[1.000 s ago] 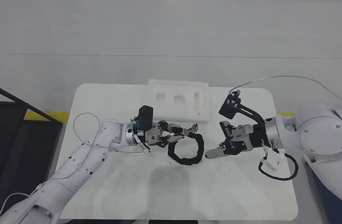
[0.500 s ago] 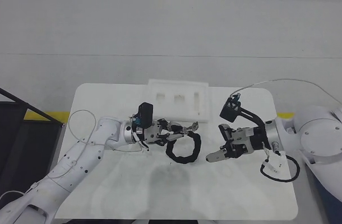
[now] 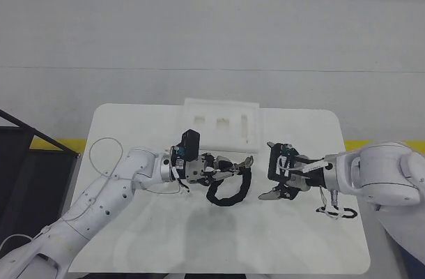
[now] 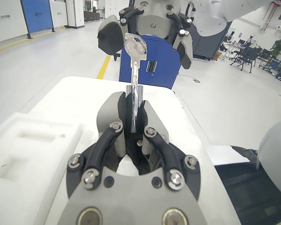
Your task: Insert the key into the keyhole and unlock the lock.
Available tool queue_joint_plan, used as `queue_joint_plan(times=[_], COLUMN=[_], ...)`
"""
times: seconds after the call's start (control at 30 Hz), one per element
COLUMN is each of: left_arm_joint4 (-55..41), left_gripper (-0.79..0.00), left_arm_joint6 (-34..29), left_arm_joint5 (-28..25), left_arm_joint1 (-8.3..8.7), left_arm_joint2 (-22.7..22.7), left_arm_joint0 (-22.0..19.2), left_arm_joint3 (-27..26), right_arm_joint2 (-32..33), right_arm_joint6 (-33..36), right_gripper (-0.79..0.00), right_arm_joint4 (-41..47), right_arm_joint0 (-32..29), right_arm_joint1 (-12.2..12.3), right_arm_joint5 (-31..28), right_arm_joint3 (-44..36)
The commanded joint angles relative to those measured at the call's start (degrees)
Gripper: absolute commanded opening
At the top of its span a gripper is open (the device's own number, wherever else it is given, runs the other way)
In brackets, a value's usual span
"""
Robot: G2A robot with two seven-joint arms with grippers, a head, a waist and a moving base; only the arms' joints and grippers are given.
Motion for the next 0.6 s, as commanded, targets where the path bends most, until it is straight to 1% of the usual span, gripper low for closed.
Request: queue_joint_plan(times=[0.0, 0.23, 0.4, 0.57], left_arm_joint4=[-1.44, -6.15, -8.45, -9.4], left_gripper=[-0.785, -0.785, -0.785, -0.785], left_arm_joint6=[-1.44, -5.79, -8.84, -10.65], left_arm_joint5=[0.0, 0.0, 0.0, 0.0], left_arm_joint1=[-0.06, -0.42, -0.79, -1.19], left_arm_joint2=[0.47, 1.41, 1.82, 2.02], left_arm_joint0=[-0.4, -1.37, -1.83, -2.26], left_arm_joint3=[-0.05, 0.51, 0.8, 0.76], right_arm_joint2=[0.62, 1.88, 1.74, 1.03], right_arm_joint6=[-2.89, -9.45, -11.17, -11.56], right_gripper=[0.0, 0.0, 0.0, 0.0], right_arm_joint4=[-3.44, -9.54, -10.64, -11.65], right_arm_joint0=[-1.41, -4.69, -5.24, -4.99], right_arm_joint1=[0.1, 0.27, 0.25, 0.07], right_arm_joint5=[-1.76, -5.3, -6.89, -6.63], right_arm_joint3=[-0.68, -3.18, -4.08, -4.26])
